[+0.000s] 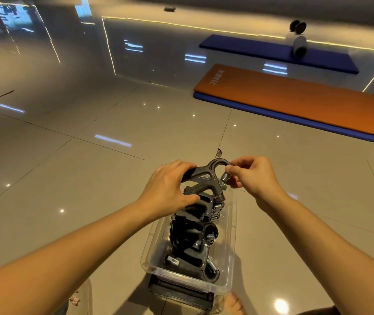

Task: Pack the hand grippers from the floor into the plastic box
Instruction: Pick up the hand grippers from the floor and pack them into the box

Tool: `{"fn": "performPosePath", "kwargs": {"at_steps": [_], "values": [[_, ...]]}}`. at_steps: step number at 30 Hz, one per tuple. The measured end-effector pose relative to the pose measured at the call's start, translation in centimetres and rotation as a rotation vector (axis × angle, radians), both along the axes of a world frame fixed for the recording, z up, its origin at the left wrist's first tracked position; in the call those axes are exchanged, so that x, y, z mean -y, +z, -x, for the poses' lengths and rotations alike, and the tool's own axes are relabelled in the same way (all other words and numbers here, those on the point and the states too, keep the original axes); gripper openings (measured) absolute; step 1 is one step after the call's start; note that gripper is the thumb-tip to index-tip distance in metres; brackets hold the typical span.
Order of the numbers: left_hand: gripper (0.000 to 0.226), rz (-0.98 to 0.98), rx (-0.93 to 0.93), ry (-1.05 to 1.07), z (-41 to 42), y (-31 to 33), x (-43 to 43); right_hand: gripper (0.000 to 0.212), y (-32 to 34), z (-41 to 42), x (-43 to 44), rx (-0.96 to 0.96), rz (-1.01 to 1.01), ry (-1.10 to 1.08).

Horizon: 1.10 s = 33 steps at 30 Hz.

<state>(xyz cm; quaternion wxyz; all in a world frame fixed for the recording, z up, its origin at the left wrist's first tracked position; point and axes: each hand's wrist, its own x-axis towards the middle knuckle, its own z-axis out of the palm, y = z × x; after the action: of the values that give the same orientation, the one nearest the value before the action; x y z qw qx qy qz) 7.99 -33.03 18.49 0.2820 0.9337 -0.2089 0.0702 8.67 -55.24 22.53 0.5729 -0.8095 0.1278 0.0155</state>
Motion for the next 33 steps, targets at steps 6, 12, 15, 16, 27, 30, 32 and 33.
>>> {"fn": "performPosePath", "kwargs": {"at_steps": [6, 12, 15, 16, 27, 30, 32, 33], "values": [[0.067, -0.059, -0.093, -0.046, -1.8, -1.3, -1.0, 0.023, -2.9, -0.2, 1.5, 0.031, 0.465, 0.217], [0.067, -0.205, -0.283, -0.141, -2.8, -5.6, -0.9, 0.109, -7.9, 0.2, 3.2, -0.278, 1.004, 0.622], [0.070, -0.268, -0.365, -0.193, -3.1, -8.0, -0.5, 0.124, -9.6, 0.6, 3.7, -0.380, 1.004, 0.769], [0.071, -0.284, -0.386, -0.212, -3.2, -8.7, -0.3, 0.125, -10.0, 0.8, 3.8, -0.385, 1.014, 0.791], [0.077, -0.398, -0.497, -0.301, -3.8, -13.3, 0.4, 0.133, -11.4, 0.8, 4.1, -0.342, 1.135, 0.832], [0.078, -0.408, -0.493, -0.312, -4.0, -13.4, 0.5, 0.133, -11.6, 0.8, 4.1, -0.336, 1.135, 0.823], [0.076, -0.419, -0.482, -0.317, -4.0, -13.5, 0.4, 0.133, -11.6, 0.7, 4.1, -0.330, 1.141, 0.816], [0.075, -0.426, -0.475, -0.320, -3.9, -13.5, 0.5, 0.133, -11.6, 0.7, 4.1, -0.330, 1.145, 0.812]]}}
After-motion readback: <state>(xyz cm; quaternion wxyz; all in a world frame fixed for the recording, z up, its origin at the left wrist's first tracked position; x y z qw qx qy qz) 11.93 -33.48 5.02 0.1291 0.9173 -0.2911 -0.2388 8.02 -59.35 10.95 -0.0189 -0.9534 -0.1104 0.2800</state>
